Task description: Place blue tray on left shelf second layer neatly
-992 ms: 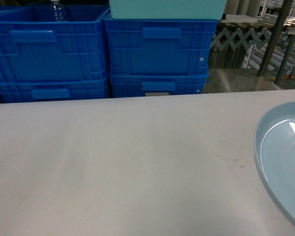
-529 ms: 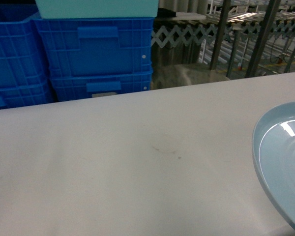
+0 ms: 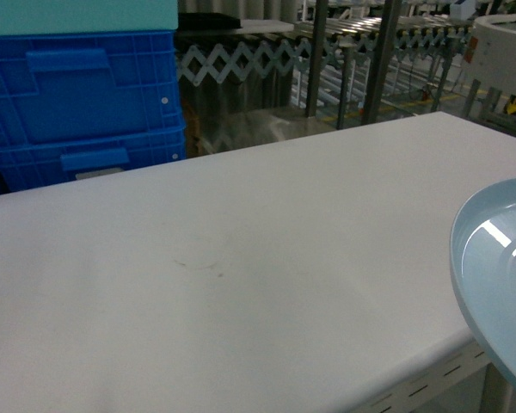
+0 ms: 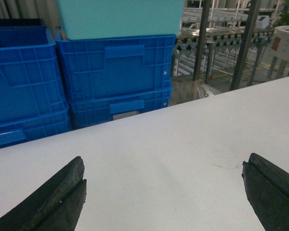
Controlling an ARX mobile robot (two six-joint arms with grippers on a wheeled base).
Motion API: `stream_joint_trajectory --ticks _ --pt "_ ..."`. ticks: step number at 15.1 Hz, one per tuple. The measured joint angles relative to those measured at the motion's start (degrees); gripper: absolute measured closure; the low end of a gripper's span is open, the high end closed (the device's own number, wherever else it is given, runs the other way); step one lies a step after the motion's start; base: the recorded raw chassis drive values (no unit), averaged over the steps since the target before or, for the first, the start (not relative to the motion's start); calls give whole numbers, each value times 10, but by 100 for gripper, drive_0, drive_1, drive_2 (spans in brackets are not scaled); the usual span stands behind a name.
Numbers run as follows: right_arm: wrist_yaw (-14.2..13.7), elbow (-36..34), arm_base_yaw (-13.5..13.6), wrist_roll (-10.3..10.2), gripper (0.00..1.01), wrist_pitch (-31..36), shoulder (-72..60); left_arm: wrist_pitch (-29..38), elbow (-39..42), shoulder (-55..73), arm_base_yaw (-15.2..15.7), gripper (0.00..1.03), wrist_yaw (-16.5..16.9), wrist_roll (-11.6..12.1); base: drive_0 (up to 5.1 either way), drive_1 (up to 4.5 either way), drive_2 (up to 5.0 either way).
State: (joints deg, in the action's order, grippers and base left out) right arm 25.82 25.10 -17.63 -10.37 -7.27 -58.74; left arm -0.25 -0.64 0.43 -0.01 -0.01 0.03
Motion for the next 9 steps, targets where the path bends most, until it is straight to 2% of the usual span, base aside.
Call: stream_joint_trajectory --ticks 8,9 --pt "0 0 0 0 99 0 0 0 0 0 0 5 0 0 -162 -162 -162" --pt "0 0 0 0 99 -1 0 1 0 0 0 5 0 0 193 -330 -330"
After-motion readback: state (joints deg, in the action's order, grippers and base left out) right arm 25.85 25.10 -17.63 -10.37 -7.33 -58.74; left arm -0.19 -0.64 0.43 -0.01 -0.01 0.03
